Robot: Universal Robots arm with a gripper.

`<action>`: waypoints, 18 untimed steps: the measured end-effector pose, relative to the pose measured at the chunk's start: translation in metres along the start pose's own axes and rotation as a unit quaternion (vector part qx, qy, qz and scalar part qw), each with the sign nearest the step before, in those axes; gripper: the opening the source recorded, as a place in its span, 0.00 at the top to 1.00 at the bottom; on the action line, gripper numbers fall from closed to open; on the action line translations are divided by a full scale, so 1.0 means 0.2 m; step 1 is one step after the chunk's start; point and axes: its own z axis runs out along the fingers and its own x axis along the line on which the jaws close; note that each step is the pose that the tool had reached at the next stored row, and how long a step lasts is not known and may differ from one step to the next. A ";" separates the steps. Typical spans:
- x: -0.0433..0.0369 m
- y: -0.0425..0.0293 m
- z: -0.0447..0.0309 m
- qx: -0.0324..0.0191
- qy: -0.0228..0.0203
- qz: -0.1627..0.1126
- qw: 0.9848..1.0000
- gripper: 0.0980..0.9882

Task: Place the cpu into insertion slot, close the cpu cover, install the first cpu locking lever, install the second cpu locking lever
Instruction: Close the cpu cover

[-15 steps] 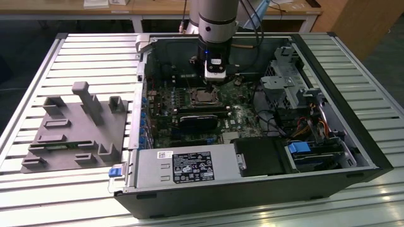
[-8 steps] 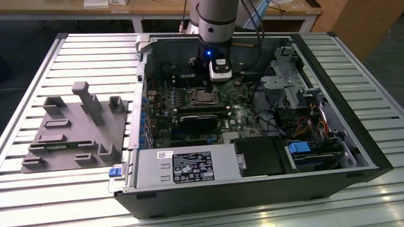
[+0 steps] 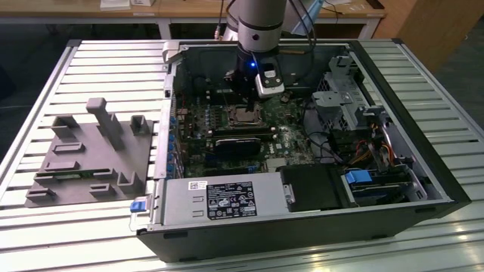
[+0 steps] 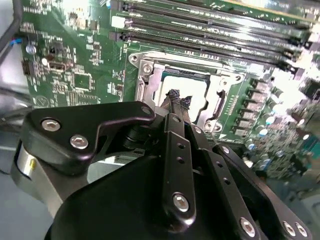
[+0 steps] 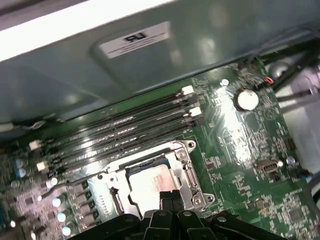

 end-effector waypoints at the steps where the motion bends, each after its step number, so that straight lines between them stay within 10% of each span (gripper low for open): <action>1: 0.000 0.000 0.001 0.000 0.000 -0.009 1.000 0.99; 10: 0.001 -0.001 0.005 -0.004 0.005 -0.082 0.997 0.99; 18: 0.036 -0.014 0.014 -0.004 0.005 -0.085 0.996 0.99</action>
